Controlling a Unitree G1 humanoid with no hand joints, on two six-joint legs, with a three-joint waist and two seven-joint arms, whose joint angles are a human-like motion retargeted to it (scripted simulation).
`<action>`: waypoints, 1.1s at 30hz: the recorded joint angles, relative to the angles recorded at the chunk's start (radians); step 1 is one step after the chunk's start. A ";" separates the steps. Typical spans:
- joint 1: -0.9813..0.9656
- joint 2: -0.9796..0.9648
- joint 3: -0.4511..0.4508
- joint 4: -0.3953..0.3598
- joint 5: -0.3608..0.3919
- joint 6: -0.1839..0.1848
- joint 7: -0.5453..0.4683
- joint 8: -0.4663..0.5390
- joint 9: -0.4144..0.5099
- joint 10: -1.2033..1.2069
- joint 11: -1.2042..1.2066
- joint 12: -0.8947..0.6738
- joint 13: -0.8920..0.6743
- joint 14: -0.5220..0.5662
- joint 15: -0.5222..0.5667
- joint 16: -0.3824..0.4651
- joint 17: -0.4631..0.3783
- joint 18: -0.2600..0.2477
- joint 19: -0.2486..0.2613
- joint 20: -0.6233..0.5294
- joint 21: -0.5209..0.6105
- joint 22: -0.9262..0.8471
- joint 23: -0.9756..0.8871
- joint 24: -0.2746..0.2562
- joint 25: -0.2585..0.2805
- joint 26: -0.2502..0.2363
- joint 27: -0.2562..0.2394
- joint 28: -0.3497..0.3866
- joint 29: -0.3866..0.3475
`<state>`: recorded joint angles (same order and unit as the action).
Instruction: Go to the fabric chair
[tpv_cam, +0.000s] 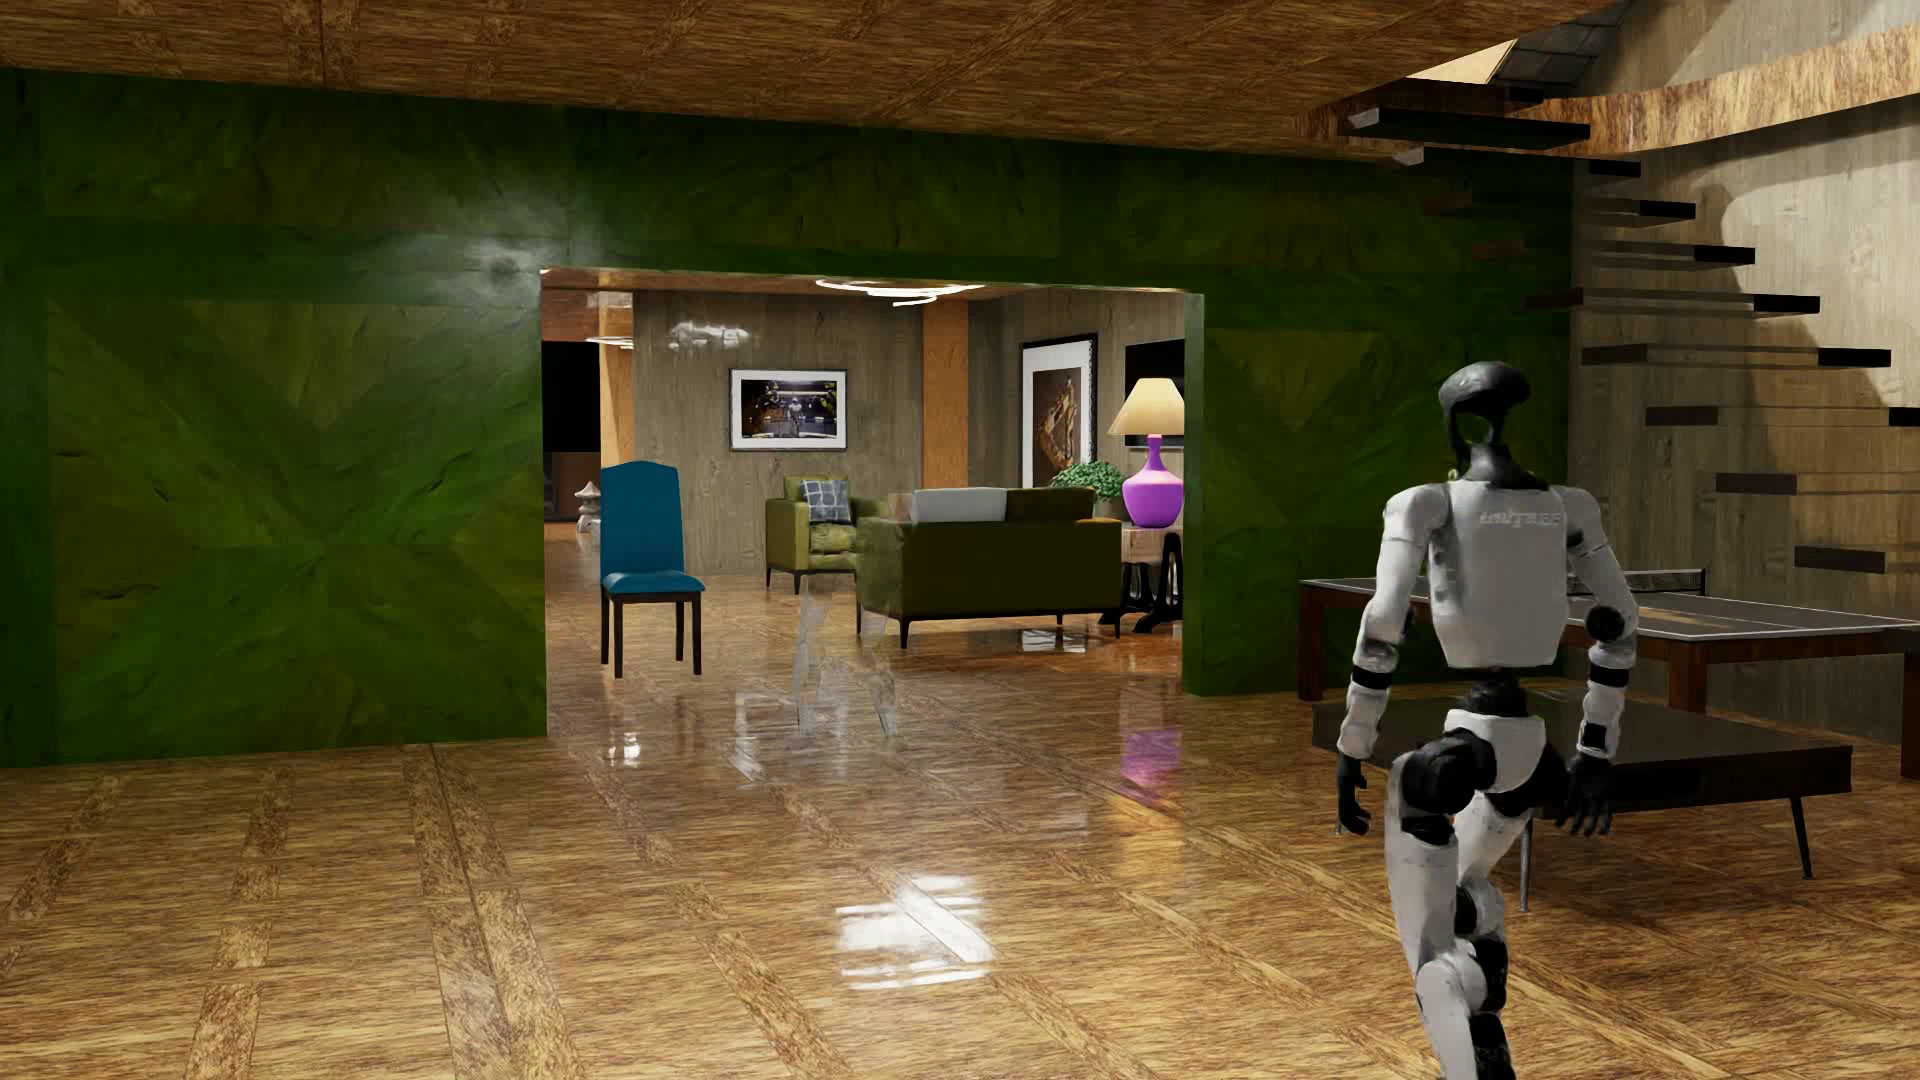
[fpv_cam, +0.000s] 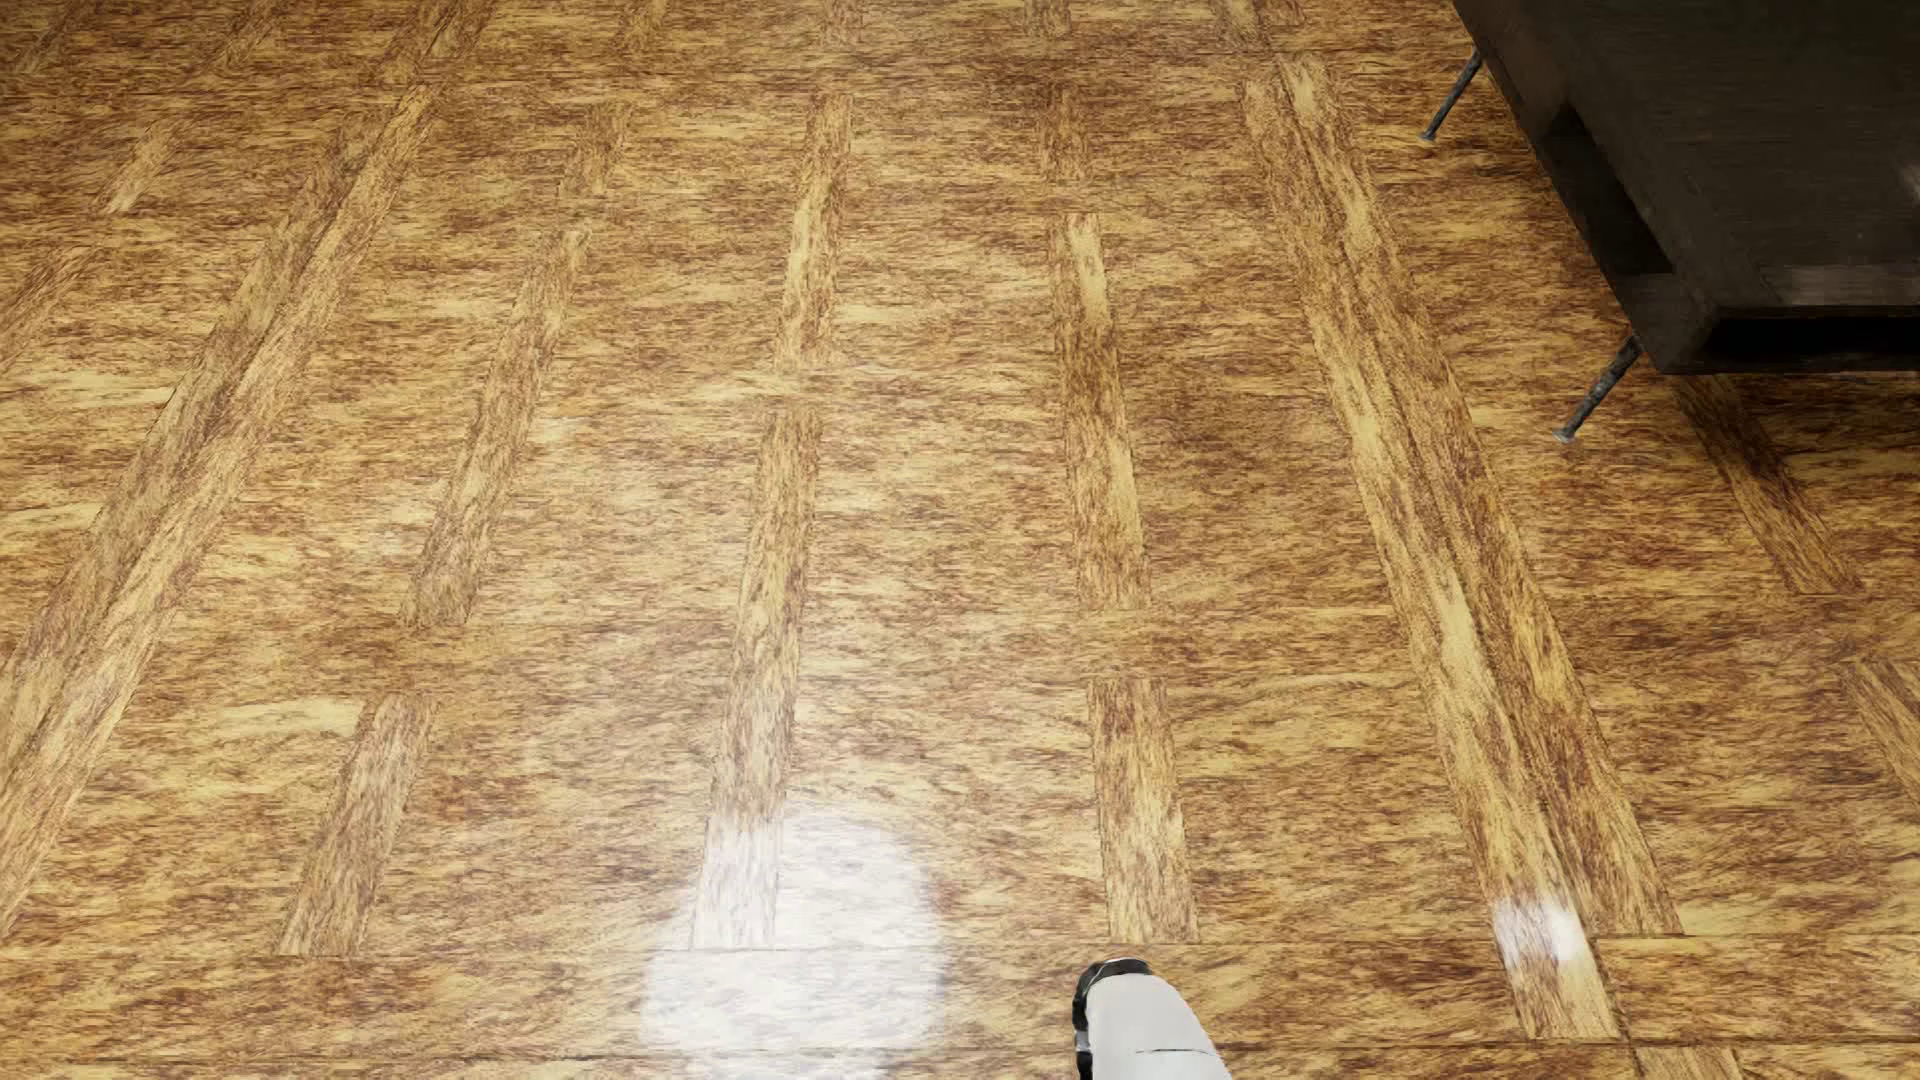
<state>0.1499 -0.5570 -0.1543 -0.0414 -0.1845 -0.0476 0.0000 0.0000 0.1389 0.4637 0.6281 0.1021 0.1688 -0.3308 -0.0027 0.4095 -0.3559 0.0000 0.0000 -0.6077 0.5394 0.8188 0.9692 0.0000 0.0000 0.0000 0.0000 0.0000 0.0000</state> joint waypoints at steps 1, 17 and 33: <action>0.017 -0.002 -0.006 0.006 0.000 0.004 0.000 0.000 -0.002 -0.001 -0.047 -0.018 0.006 -0.007 0.001 -0.007 -0.001 0.000 0.000 0.009 0.024 -0.005 0.044 0.000 0.000 0.000 0.000 0.000 0.000; -0.575 0.515 0.293 0.023 0.097 0.062 0.000 0.000 0.003 0.570 -0.033 0.232 -0.176 0.646 -0.181 -0.016 -0.101 0.000 0.000 0.012 -0.137 -0.130 -0.155 0.000 0.000 0.000 0.000 0.000 0.000; -0.345 0.251 0.119 -0.082 -0.019 -0.022 0.000 0.000 -0.024 0.035 0.844 -0.091 -0.094 0.409 -0.146 0.006 -0.017 0.000 0.000 0.009 0.131 -0.002 0.057 0.000 0.000 0.000 0.000 0.000 0.000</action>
<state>-0.1949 -0.3064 -0.0356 -0.1235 -0.2038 -0.0694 0.0000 0.0000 0.1145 0.4986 1.4721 0.0109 0.0744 0.0785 -0.1483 0.4153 -0.3732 0.0000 0.0000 -0.5987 0.6699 0.8166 1.0258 0.0000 0.0000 0.0000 0.0000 0.0000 0.0000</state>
